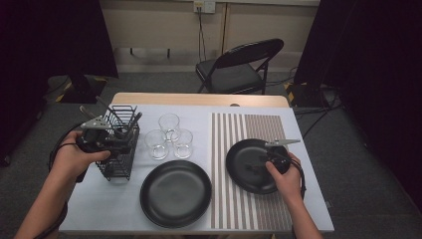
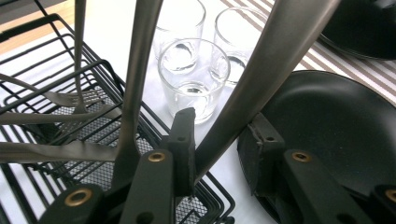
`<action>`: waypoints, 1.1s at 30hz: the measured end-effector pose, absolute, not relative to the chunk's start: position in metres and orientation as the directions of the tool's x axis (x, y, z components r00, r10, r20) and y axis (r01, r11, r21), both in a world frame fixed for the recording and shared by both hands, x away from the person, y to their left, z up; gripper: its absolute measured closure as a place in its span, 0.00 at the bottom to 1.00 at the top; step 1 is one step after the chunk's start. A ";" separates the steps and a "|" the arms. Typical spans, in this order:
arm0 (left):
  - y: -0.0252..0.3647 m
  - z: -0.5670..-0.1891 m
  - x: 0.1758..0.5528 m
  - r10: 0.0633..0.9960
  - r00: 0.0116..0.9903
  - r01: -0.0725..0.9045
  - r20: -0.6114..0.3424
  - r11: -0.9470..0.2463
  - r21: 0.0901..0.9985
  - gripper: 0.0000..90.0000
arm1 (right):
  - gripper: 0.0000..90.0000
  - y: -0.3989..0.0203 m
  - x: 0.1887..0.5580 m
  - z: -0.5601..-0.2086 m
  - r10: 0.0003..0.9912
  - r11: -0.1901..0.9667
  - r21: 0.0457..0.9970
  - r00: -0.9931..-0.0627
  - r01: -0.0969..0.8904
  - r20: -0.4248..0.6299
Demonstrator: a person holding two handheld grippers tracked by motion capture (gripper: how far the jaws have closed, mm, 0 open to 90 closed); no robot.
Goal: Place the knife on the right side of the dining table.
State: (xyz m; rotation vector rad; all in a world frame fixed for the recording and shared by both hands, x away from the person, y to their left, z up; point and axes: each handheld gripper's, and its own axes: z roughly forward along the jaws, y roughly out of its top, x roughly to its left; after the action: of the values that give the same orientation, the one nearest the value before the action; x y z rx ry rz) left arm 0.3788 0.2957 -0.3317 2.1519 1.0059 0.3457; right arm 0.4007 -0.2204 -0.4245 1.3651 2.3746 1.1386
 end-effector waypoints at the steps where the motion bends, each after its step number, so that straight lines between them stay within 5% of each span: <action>1: 0.296 -0.331 0.379 0.750 0.659 0.556 -0.056 -0.435 0.708 0.75 | 0.25 -0.220 0.401 -0.424 0.799 0.287 0.690 -0.563 0.664 0.211; 33: 0.294 -0.306 0.381 0.775 0.632 0.525 0.019 -0.446 0.725 0.93 | 0.25 -0.221 0.400 -0.423 0.800 0.278 0.694 -0.560 0.664 0.215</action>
State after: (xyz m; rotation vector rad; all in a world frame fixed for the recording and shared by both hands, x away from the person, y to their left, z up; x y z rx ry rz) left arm 0.3809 0.2938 -0.3059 2.1509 1.0110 0.4590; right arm 0.4005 -0.2209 -0.4232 1.3707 2.3655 1.1481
